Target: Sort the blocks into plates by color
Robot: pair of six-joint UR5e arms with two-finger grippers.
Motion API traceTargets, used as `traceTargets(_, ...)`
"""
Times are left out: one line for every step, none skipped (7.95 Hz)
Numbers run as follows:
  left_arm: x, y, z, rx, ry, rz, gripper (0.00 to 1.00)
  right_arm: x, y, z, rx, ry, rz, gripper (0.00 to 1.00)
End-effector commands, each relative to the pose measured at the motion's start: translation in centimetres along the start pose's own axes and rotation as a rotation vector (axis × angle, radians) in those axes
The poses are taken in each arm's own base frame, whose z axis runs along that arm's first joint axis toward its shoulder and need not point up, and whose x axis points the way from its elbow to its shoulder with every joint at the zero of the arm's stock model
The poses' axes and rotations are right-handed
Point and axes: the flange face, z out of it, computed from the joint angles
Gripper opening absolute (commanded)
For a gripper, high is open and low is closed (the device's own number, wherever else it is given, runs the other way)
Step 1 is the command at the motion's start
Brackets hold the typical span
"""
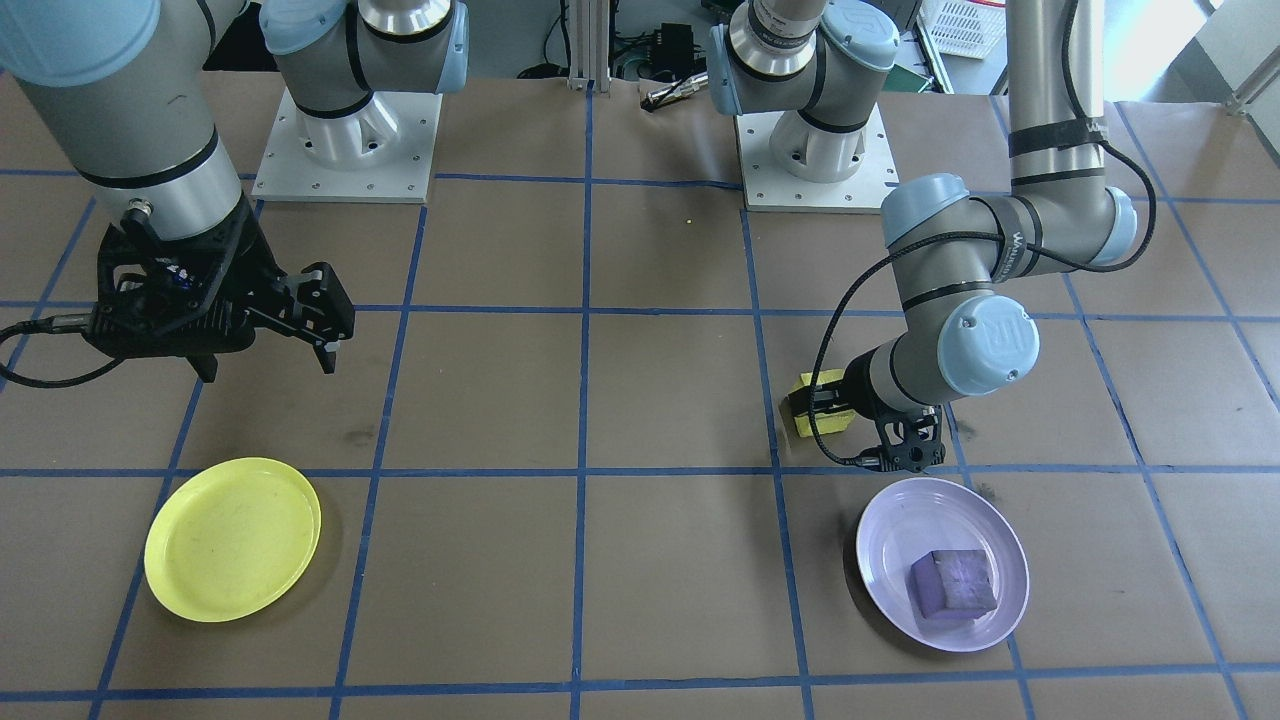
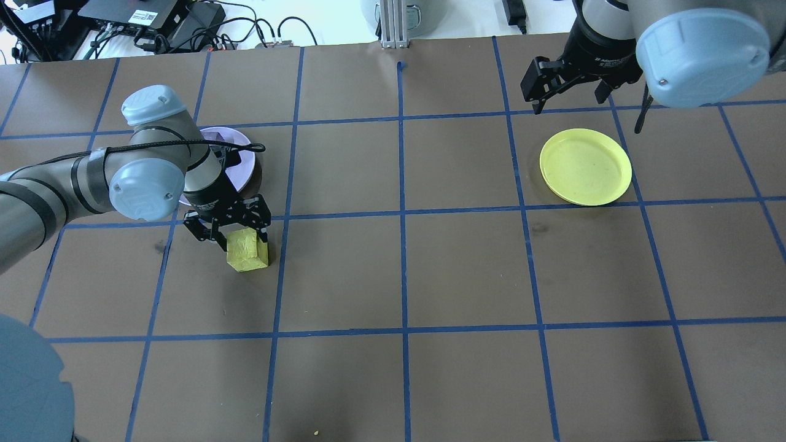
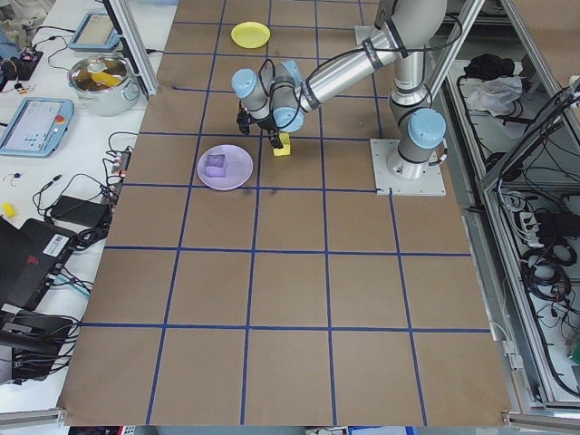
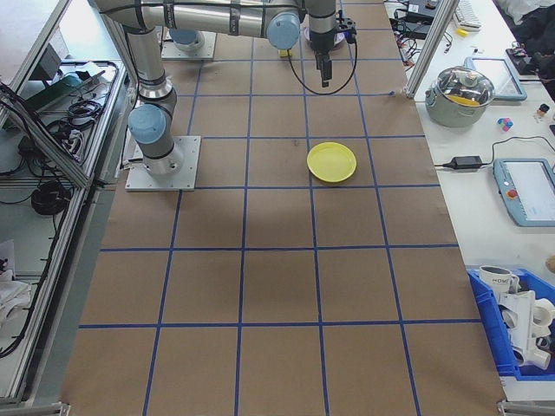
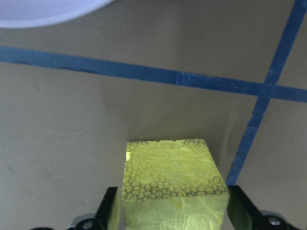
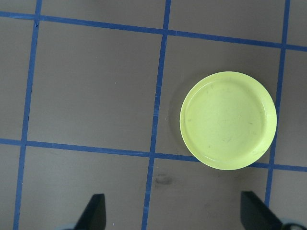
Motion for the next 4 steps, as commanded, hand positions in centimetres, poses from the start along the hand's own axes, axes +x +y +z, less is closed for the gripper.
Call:
traceTargets(0.0, 0.4, 0.4, 0.02, 0.004, -0.017, 0.51, 0.0, 0.0, 0.0, -0.001, 0.001, -0.002, 1.0)
traceTargets(0.0, 0.4, 0.5, 0.019, -0.002, -0.016, 0.33, 0.0, 0.0, 0.0, -0.003, 0.001, -0.002, 1.0)
traceTargets(0.0, 0.7, -0.3, 0.025, -0.005, -0.039, 0.06, 0.0, 0.0, 0.0, -0.001, 0.001, -0.002, 1.0)
traceTargets(0.7, 1.2, -1.0, 0.04, 0.007, -0.071, 0.0, 0.1, 0.0, 0.0, 0.0, 0.006, -0.002, 1.0)
